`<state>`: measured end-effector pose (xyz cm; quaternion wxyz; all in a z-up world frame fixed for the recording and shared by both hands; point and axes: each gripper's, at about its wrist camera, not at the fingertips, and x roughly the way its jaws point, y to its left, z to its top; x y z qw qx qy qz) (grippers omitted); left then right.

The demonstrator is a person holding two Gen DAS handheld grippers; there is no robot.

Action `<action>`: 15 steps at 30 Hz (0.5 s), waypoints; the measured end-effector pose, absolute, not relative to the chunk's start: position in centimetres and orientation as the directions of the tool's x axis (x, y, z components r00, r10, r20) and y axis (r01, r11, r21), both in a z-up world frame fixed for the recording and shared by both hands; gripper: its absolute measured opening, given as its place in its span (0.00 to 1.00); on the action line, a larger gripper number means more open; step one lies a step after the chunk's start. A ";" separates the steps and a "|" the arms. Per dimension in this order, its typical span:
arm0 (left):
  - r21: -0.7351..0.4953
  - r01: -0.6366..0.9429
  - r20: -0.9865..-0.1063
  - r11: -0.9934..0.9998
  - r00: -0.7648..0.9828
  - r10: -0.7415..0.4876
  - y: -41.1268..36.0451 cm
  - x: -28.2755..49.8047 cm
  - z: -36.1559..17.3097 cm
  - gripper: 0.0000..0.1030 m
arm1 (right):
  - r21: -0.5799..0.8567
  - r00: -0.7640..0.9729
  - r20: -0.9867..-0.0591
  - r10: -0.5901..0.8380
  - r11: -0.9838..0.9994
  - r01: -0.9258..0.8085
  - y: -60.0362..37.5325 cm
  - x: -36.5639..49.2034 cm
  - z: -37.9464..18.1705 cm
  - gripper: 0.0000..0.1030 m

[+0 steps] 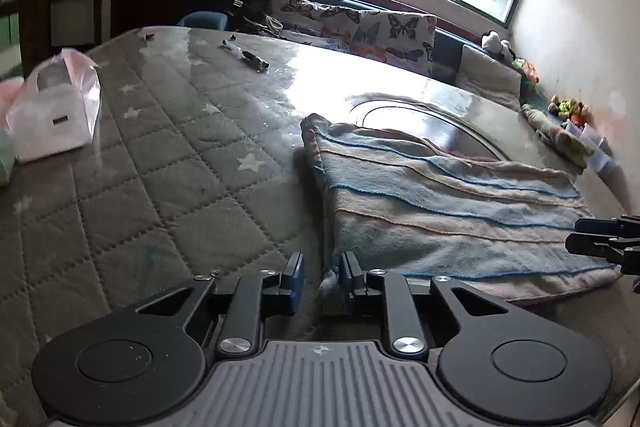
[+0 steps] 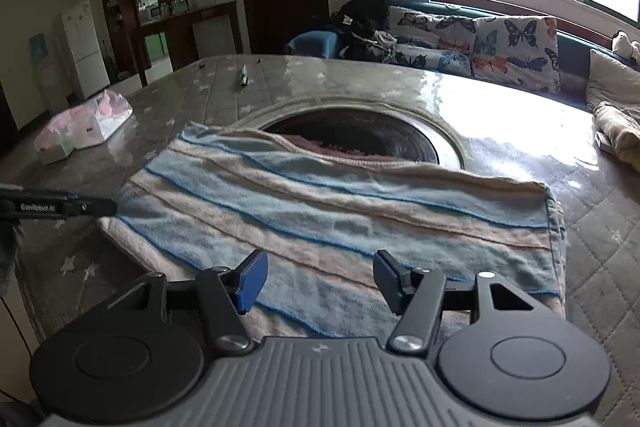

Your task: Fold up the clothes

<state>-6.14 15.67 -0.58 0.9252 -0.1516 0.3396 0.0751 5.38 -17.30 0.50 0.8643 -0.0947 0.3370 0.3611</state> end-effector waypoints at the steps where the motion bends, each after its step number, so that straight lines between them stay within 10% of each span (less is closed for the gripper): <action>1: -0.223 -0.242 -0.652 0.945 0.758 0.040 15.6 -6.1 -0.5 0.24 | 0.078 0.512 -0.651 0.560 0.721 -0.689 -17.3 5.4 0.5 0.58; 6: -0.254 -0.259 -0.660 0.932 0.750 0.028 15.5 -6.0 -0.4 0.26 | 0.072 0.517 -0.644 0.564 0.717 -0.693 -17.3 5.6 0.8 0.58; 9: -0.273 -0.270 -0.665 0.923 0.746 0.021 15.5 -5.9 -0.3 0.47 | 0.071 0.511 -0.643 0.570 0.709 -0.702 -16.9 5.8 1.0 0.58; 15: -0.309 -0.268 -0.675 0.913 0.738 -0.012 15.4 -5.6 -0.2 0.31 | 0.074 0.491 -0.647 0.584 0.689 -0.721 -15.9 6.0 1.4 0.58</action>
